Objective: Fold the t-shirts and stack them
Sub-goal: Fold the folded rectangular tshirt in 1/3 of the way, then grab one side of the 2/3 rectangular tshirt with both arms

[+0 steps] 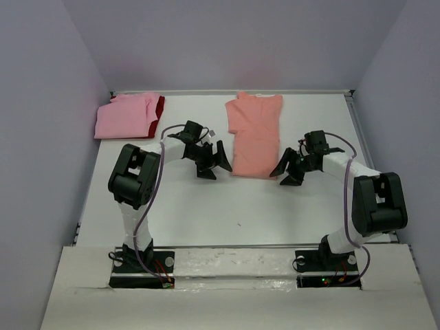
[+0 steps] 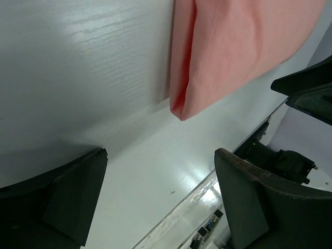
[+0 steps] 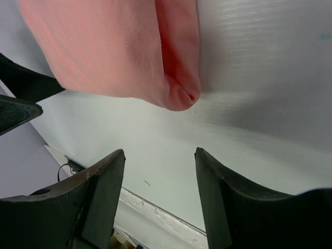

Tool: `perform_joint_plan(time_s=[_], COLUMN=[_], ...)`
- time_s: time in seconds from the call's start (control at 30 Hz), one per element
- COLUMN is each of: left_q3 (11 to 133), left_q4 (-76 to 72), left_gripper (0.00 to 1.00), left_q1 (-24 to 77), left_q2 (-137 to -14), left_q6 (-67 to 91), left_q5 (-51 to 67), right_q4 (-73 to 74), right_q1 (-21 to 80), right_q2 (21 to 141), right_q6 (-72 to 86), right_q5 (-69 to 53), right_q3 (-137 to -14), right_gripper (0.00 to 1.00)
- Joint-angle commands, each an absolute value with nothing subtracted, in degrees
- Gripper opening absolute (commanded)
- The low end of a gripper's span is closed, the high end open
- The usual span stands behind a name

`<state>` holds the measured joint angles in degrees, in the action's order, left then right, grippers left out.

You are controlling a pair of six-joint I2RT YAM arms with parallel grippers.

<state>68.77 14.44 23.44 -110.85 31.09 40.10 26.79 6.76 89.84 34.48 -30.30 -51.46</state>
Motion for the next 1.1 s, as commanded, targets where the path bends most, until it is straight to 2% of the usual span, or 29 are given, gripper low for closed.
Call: perform_joint_plan(time_s=[0.0, 0.2, 0.33, 0.73, 0.87, 1.0, 1.07], left_q3=[67.76, 68.9, 69.52, 73.21, 74.35, 75.23, 75.23], left_q4=[11.95, 11.6, 10.72, 8.97, 8.53, 8.61, 8.61], left_gripper=[0.96, 0.96, 0.91, 0.89, 0.89, 0.89, 0.89], left_q1=[24.26, 24.78, 24.96, 25.05, 25.05, 25.05, 25.05], left_q2=[-107.93, -109.25, -110.82, -114.61, -115.4, -115.49, -115.31], left_q6=[30.15, 29.44, 29.62, 30.5, 30.76, 31.02, 31.11], left_q5=[40.61, 39.11, 38.94, 37.27, 37.09, 37.35, 37.53], right_q4=[24.88, 21.89, 18.3, 12.04, 11.43, 11.43, 11.43], right_q1=[6.42, 6.42, 6.42, 6.42, 6.42, 6.42, 6.42], right_q2=[87.37, 87.01, 88.94, 94.3, 94.92, 94.75, 94.83], right_q6=[34.72, 35.68, 36.3, 37.79, 37.88, 37.88, 37.88], right_q5=[-31.03, -29.88, -29.0, -26.37, -25.14, -23.91, -23.64], right_q3=[-49.31, -46.85, -46.23, -48.16, -48.69, -49.13, -49.22], right_gripper=[0.65, 0.68, 0.66, 0.63, 0.58, 0.44, 0.41])
